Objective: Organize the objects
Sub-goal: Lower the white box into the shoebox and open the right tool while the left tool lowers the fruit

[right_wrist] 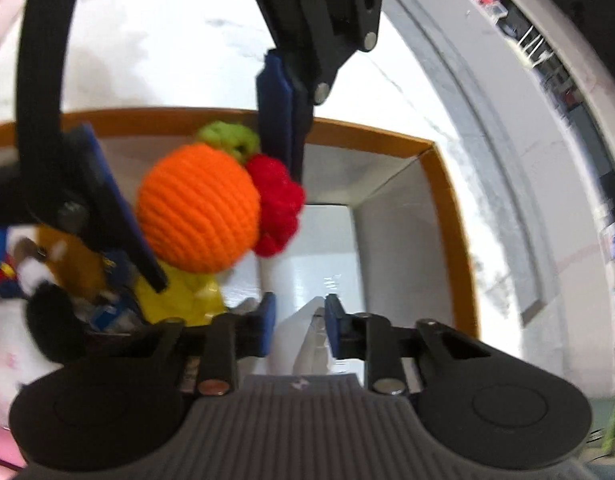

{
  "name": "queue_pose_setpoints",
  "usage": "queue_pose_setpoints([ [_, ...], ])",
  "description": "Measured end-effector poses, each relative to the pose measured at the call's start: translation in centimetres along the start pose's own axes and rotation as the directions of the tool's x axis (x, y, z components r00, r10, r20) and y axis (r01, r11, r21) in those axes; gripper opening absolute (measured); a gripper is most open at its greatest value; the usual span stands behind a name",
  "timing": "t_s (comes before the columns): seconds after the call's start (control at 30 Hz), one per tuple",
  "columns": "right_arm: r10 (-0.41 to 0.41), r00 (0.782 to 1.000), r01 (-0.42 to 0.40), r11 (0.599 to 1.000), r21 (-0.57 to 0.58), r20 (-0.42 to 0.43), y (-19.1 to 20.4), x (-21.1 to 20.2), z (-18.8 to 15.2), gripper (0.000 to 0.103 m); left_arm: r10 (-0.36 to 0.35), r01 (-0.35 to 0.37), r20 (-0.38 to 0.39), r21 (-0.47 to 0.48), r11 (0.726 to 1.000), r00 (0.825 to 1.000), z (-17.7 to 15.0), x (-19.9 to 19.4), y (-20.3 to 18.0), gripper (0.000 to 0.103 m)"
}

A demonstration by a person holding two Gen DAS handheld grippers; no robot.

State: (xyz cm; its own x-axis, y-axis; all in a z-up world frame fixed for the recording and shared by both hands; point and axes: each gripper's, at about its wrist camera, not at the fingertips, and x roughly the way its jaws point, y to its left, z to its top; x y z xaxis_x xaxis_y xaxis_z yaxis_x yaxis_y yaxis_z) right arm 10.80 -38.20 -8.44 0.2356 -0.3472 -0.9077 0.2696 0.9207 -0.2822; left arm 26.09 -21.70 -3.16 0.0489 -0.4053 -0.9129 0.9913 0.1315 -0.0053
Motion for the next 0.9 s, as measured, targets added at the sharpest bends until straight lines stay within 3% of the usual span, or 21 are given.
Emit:
queue_pose_setpoints([
  [0.17,0.071,0.997,-0.069,0.995,0.076,-0.026,-0.7,0.1,0.2,0.018,0.012,-0.012,-0.011,0.012,1.000,1.000,0.0,0.1,-0.2,0.060],
  [0.27,0.112,0.993,-0.106,0.982,0.157,-0.029,-1.7,0.1,0.3,0.007,0.015,-0.015,-0.014,0.002,1.000,1.000,0.1,0.1,-0.2,0.060],
  [0.37,0.181,0.983,-0.177,0.969,0.170,-0.009,-1.5,-0.3,0.2,0.007,0.022,-0.021,-0.017,0.009,1.000,1.000,0.1,0.1,-0.3,0.060],
  [0.5,0.145,0.988,-0.133,0.972,0.194,-0.045,-1.4,0.8,0.1,0.007,0.028,-0.028,-0.024,0.011,1.000,0.999,0.2,0.2,-0.4,0.060],
  [0.57,0.096,0.993,-0.082,0.981,0.176,-0.072,-1.3,1.2,0.0,0.000,0.029,-0.029,-0.024,0.011,1.000,0.999,0.2,0.2,-0.4,0.060],
  [0.73,0.061,0.994,-0.045,0.985,0.164,-0.092,-0.5,1.4,-0.3,0.001,0.029,-0.028,-0.032,0.012,1.000,0.999,0.2,0.4,-0.5,0.060],
  [0.9,0.168,0.985,-0.170,0.927,0.333,0.033,-2.1,-0.1,-0.4,0.001,0.032,-0.030,-0.048,0.042,0.999,0.998,0.4,0.5,-0.5,0.060],
])
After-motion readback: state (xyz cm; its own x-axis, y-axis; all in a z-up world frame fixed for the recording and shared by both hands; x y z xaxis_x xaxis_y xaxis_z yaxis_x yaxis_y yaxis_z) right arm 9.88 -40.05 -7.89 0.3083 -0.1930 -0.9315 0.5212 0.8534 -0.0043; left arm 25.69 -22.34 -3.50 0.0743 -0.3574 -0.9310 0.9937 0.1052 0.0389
